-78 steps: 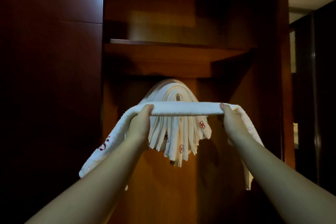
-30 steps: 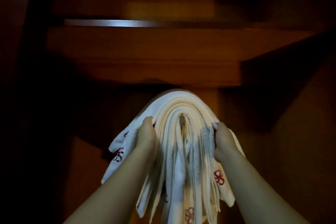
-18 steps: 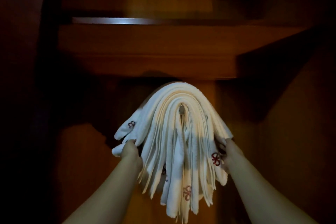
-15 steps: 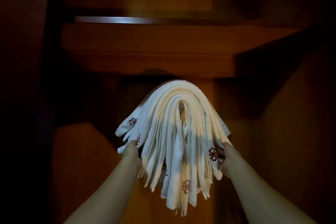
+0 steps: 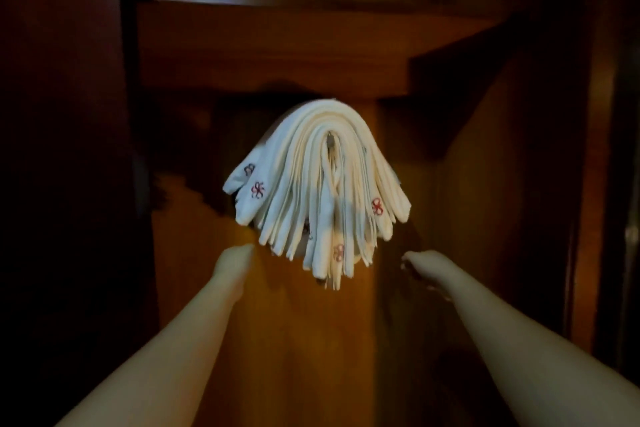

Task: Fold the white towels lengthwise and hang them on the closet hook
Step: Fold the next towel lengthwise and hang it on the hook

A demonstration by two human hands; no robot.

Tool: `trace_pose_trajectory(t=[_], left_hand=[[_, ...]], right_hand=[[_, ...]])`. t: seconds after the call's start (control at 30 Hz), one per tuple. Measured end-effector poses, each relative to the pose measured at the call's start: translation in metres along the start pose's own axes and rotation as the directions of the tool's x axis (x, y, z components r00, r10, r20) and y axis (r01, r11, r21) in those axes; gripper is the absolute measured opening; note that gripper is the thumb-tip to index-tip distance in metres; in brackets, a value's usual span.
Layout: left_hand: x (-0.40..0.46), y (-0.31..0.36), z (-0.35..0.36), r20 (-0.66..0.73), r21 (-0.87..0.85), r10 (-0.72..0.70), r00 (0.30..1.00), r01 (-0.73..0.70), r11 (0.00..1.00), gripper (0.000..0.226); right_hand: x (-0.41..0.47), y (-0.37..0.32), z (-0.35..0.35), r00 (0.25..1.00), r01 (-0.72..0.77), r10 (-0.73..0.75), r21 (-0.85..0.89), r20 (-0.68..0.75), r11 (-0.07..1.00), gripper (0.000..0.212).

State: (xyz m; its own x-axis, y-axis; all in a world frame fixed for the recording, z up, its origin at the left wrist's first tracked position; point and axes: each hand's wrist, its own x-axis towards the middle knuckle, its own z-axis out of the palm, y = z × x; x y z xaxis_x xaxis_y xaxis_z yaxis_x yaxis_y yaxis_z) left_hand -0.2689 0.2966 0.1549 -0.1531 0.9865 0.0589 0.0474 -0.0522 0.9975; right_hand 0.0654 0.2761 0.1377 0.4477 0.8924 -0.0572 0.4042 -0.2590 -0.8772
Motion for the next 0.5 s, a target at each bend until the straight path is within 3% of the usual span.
trace_pose_trajectory(t=[0.1, 0.2, 0.37, 0.5], left_hand=[[-0.036, -0.026, -0.008, 0.074, 0.339, 0.073, 0.995, -0.094, 0.936, 0.036], [-0.082, -0.064, -0.019, 0.234, 0.564, 0.073, 0.97, -0.196, 0.802, 0.028], [-0.156, -0.133, -0.016, 0.542, 0.652, -0.03, 0.84, -0.398, 0.646, 0.035], [-0.207, -0.191, 0.014, 0.633, 0.661, -0.127, 0.764, -0.448, 0.601, 0.043]], right_hand=[[-0.049, 0.024, 0.002, 0.991, 0.128, -0.115, -0.207, 0.075, 0.97, 0.027], [-0.112, 0.064, 0.011, 0.975, 0.194, -0.153, -0.28, 0.163, 0.94, 0.027], [-0.201, 0.152, 0.019, 0.946, 0.284, -0.17, -0.451, 0.276, 0.846, 0.025], [-0.261, 0.231, 0.01, 0.954, 0.241, -0.094, -0.547, 0.284, 0.801, 0.022]])
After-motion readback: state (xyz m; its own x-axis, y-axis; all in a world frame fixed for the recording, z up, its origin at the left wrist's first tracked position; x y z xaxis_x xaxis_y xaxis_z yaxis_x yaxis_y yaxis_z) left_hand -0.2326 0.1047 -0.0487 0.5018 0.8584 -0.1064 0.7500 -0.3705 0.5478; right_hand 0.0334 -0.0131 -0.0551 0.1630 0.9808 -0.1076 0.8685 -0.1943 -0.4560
